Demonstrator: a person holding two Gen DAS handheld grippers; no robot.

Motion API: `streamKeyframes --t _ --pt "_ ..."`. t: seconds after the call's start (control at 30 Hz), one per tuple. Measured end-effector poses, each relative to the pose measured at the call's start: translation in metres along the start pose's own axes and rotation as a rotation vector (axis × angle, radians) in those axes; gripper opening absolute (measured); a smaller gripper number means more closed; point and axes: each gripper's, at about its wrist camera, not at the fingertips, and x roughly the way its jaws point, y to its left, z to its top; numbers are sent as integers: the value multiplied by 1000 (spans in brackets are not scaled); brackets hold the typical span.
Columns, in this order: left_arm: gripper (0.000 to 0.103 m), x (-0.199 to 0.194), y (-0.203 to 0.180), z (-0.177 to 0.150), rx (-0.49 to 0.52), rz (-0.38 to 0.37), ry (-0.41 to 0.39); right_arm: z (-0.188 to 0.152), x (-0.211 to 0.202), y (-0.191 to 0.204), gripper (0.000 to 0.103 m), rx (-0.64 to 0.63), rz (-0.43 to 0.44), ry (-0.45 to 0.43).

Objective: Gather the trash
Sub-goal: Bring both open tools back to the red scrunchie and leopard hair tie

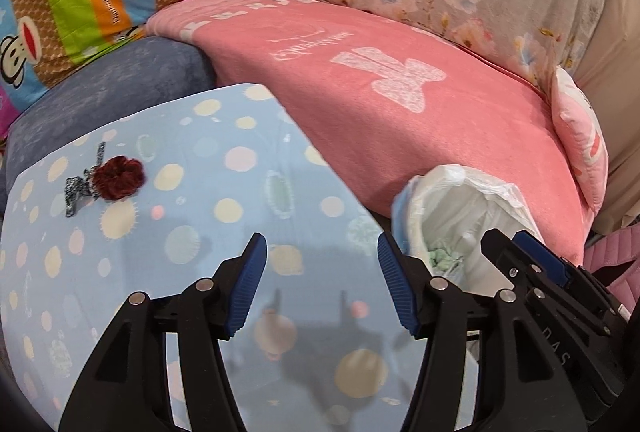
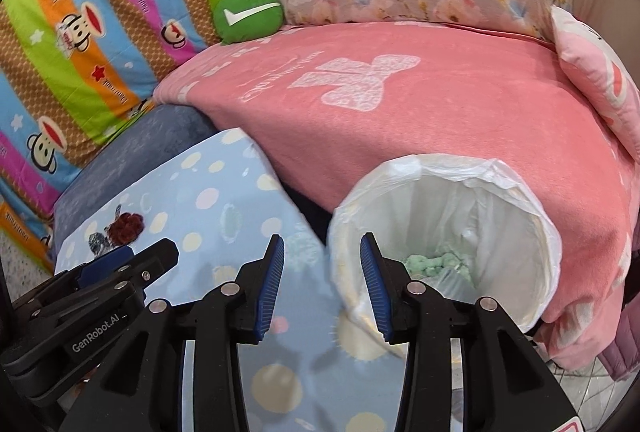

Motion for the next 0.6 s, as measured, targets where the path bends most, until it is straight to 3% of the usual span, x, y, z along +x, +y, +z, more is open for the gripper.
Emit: streamKeyframes --t 0.6 --pt "58 -14 141 -18 -186 191 -22 -22 31 123 44 -211 83 74"
